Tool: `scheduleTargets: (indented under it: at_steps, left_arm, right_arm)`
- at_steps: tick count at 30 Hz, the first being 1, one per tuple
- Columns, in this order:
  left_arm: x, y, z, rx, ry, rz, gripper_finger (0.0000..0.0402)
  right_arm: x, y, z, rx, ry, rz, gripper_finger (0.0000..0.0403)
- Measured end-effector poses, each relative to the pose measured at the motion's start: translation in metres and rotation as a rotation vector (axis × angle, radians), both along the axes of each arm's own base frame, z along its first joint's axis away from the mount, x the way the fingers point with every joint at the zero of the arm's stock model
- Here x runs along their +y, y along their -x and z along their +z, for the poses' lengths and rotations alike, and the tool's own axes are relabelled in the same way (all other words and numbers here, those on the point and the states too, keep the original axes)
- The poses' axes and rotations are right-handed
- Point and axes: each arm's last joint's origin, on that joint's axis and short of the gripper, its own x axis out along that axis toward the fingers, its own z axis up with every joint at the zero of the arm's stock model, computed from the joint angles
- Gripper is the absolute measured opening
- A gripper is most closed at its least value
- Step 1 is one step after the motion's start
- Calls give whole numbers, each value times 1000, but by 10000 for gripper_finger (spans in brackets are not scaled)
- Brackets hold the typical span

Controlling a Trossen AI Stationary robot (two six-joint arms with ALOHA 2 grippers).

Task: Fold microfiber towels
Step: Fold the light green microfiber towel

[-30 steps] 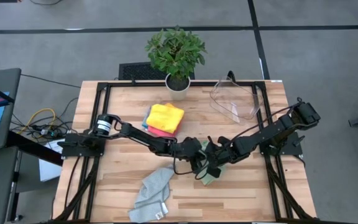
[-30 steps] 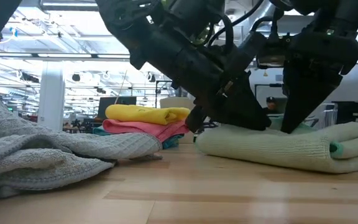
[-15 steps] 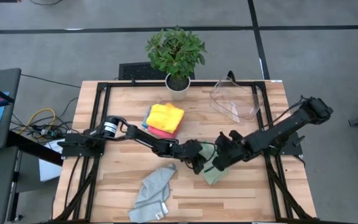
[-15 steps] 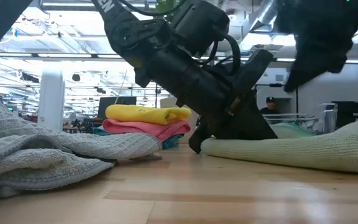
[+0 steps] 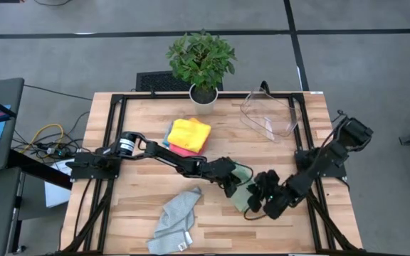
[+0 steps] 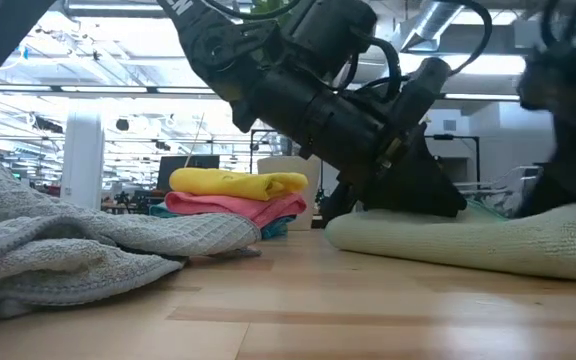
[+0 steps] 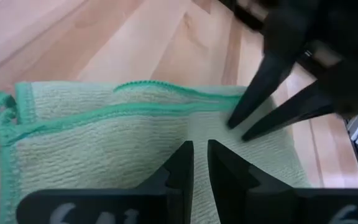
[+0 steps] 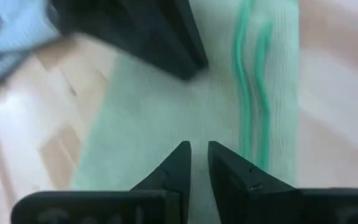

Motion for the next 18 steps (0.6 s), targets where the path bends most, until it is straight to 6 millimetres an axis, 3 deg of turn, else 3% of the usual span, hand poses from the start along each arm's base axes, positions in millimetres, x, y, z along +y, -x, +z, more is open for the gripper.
scheduleTargets:
  at_steps: [8,13,18]
  left_arm:
    - [15,-3,11,-25,49,-36,39]
    - [22,-9,28,-81,-7,-16,39]
    - [16,-9,22,-55,-67,-90,39]
  right_arm:
    - [16,14,-33,50,33,-31,81]
    - [18,18,-35,19,32,-62,81]
    - [17,18,-35,24,34,-60,81]
